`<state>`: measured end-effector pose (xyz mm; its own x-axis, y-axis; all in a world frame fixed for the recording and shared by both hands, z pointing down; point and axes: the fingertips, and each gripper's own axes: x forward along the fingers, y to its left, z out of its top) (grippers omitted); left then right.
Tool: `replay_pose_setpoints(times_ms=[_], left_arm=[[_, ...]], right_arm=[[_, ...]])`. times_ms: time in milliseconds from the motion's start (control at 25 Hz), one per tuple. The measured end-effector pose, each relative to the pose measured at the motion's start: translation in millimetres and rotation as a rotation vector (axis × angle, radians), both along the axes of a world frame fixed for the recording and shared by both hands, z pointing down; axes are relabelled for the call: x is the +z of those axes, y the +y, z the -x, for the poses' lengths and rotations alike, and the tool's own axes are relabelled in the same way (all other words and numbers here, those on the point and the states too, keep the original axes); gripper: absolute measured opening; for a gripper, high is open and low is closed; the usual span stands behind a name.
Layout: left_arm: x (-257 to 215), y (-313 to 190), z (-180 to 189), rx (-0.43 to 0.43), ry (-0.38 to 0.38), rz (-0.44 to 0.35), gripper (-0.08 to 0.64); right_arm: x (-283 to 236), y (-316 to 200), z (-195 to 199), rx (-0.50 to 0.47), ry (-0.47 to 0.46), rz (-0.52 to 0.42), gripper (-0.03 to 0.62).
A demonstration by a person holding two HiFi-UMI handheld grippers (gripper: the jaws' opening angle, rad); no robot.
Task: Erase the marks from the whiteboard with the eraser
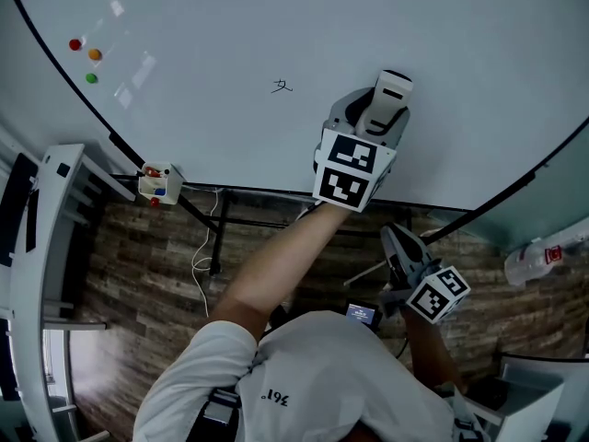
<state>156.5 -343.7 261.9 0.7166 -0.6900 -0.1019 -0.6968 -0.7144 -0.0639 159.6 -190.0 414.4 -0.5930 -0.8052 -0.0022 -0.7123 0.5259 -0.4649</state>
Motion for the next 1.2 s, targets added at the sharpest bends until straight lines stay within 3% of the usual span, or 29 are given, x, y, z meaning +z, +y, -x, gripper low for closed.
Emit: replay_pose_setpoints(times_ms=[360,1200], left_arm=[[7.9,-4.3,16.4,-0.066,-0.014,0.012,0.238],[12.2,-24.5,105.5,-0.201,0.014,0.030,0.238]], right_arm=[[2.5,0.5,5.0,-0.023,-0.006,0.004,0.028],[6.6,-13.2,53.5,-0.119,-0.002,0.025,0.028]])
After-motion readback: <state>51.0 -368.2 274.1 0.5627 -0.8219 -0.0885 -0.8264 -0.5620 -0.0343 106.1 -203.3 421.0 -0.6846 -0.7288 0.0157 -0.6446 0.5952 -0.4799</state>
